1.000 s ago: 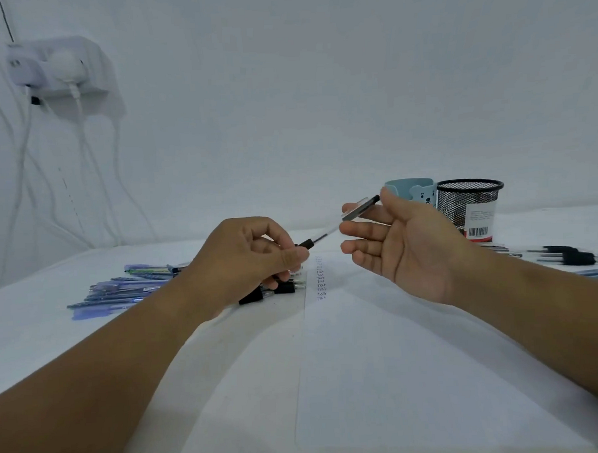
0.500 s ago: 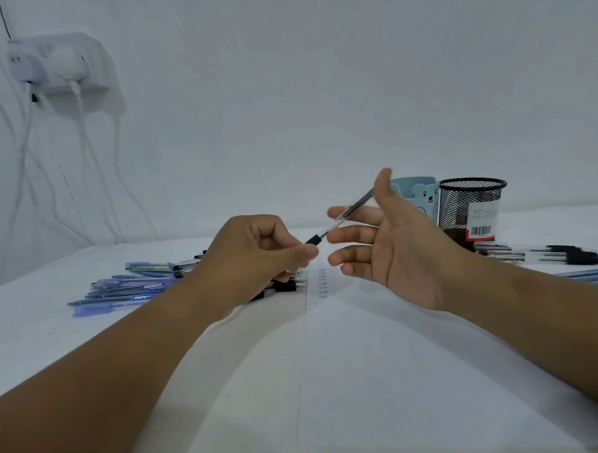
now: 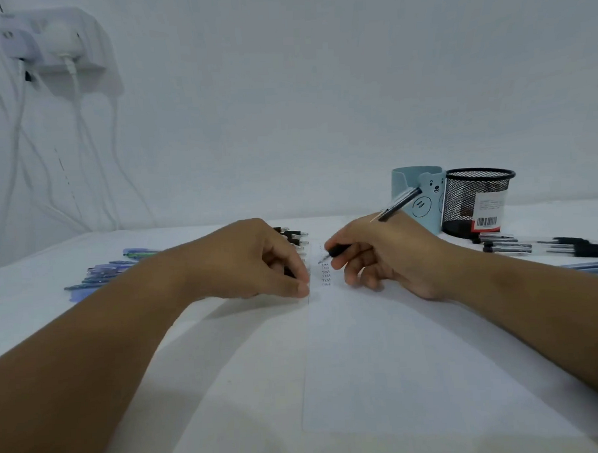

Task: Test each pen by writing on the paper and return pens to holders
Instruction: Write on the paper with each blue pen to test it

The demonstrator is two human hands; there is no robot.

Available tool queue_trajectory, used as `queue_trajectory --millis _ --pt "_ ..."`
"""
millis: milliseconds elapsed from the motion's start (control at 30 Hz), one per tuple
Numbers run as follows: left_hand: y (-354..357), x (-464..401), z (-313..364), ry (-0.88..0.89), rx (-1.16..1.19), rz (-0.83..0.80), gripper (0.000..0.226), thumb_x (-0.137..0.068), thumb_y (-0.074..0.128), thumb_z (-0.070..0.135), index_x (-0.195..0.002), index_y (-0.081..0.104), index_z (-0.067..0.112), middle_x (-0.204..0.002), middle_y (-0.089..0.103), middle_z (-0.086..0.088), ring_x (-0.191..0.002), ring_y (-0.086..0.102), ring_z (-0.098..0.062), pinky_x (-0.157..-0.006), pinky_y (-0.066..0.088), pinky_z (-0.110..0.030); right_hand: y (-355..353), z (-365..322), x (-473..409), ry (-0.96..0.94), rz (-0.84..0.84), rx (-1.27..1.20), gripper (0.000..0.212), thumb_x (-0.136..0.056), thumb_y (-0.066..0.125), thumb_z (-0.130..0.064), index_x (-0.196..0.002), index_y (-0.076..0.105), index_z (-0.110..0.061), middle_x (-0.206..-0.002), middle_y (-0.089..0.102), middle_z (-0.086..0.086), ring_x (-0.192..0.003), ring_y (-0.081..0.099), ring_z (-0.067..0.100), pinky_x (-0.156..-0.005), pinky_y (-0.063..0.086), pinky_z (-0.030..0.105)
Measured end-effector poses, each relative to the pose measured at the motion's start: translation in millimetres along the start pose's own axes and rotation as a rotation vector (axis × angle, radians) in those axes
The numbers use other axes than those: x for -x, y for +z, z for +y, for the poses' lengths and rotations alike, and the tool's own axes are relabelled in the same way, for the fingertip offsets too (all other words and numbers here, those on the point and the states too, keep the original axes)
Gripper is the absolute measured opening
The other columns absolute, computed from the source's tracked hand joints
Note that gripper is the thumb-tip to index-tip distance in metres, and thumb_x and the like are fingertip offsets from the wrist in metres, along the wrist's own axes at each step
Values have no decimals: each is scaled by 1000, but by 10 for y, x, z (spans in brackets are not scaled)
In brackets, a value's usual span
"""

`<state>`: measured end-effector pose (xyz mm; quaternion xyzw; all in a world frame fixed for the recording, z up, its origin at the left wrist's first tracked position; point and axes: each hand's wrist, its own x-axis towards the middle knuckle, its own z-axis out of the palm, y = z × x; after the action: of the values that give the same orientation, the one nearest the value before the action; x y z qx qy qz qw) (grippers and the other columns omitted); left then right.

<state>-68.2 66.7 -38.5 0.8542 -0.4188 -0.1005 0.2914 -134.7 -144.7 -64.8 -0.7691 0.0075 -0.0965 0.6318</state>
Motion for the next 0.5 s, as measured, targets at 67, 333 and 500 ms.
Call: queue_trajectory --millis 67,333,500 --pt "26 -25 -10 -21 -12 -51 7 -81 84 28 -87 81 26 -58 48 1 -53 42 -14 -51 36 -20 35 4 -4 -18 -13 78 10 -85 67 -5 -75 64 -3 -66 63 14 -48 47 23 -40 27 22" --pt "37 -54 -54 -75 31 -113 10 -81 84 27 -90 81 25 -55 47 4 -55 45 -15 -50 40 -22 106 17 28 -60 -52 220 14 -80 68 3 -69 63 -3 -61 63 14 -43 44 16 -40 32 19" --pt "47 -53 -49 -97 63 -121 9 -81 84 25 -89 81 22 -57 48 2 -57 44 -19 -47 39 -20 130 49 10 -77 -39 290 19 -81 68 -1 -64 60 -5 -59 64 11 -46 49 10 -47 41 16"
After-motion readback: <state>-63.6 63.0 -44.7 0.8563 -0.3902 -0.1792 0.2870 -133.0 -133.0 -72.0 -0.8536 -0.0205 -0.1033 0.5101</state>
